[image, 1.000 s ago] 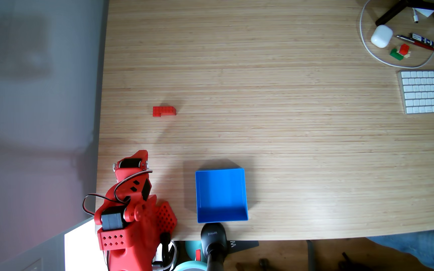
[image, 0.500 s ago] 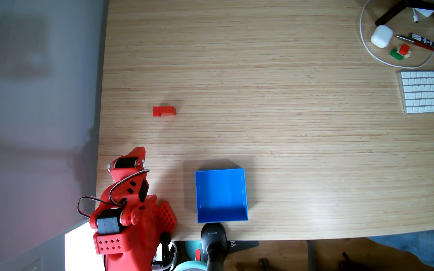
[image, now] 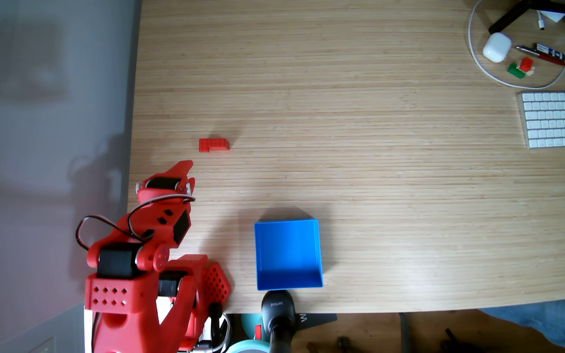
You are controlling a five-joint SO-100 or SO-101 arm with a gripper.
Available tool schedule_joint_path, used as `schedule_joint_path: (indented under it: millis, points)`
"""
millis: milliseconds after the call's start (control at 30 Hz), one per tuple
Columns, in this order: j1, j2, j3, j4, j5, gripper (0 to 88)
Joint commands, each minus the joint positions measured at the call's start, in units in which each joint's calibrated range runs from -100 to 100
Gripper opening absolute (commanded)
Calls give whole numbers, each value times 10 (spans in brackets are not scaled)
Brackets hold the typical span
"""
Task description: Put the red lego brick in blue bin
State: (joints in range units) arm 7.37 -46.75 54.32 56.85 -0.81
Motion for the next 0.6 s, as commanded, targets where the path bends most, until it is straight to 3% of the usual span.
schedule_joint_path:
  millis: [0,567]
  points:
    - [18,90,-123,19,6,244]
    - [26,343,-317,64,27,287]
